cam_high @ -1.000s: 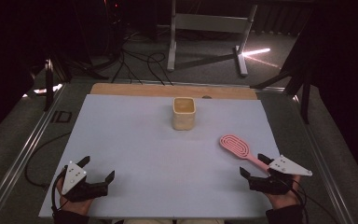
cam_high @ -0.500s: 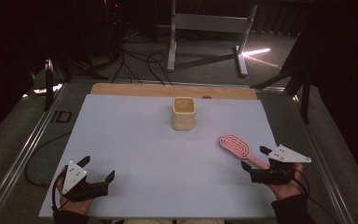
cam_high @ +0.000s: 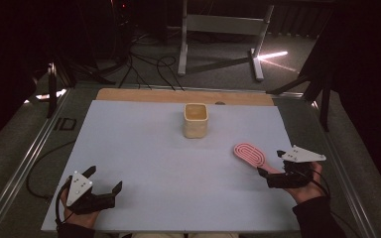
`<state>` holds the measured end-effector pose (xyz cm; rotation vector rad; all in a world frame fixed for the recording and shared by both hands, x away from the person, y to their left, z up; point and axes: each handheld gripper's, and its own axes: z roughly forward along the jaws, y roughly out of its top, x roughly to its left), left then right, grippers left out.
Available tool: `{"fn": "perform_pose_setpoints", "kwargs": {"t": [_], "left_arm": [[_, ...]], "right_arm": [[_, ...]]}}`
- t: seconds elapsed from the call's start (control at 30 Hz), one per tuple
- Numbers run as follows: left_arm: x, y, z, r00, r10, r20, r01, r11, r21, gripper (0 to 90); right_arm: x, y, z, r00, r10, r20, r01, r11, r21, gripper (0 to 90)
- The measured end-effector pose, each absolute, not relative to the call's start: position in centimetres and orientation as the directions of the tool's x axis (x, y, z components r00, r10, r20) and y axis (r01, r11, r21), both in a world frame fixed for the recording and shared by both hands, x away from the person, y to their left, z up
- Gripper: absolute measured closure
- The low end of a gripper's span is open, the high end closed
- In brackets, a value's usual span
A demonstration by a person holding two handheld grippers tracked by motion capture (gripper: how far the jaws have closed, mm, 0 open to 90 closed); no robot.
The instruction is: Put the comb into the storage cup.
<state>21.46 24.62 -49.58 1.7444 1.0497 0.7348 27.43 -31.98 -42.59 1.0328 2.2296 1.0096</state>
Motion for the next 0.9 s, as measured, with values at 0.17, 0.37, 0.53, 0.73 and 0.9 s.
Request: {"fn": "perform_pose_setpoints", "kwargs": {"t": [0.17, 0.37, 0.53, 0.73, 0.9], "left_arm": [[21.5, 24.5, -49.6, 0.457, 0.889, 0.029, 0.329, -0.199, 0.923, 0.2], [21.5, 24.5, -49.7, 0.457, 0.889, 0.028, 0.330, -0.198, 0.923, 0.2], [21.5, 24.4, -49.7, 0.459, 0.888, 0.030, 0.332, -0.203, 0.921, 0.2], [21.5, 24.4, -49.7, 0.459, 0.888, 0.029, 0.333, -0.202, 0.921, 0.2], [21.5, 24.3, -49.7, 0.460, 0.887, 0.030, 0.334, -0.204, 0.920, 0.2]], "right_arm": [[28.2, -32.1, -42.6, -0.603, 0.788, -0.126, 0.457, 0.470, 0.755, 8.9], [29.1, -32.1, -42.6, -0.613, 0.779, -0.133, 0.473, 0.496, 0.728, 8.9], [29.8, -32.0, -42.6, -0.627, 0.767, -0.138, 0.484, 0.522, 0.703, 8.9], [30.7, -32.1, -42.9, -0.637, 0.760, -0.130, 0.506, 0.539, 0.673, 8.9], [31.2, -32.2, -43.3, -0.646, 0.752, -0.133, 0.525, 0.564, 0.637, 8.9]]}}
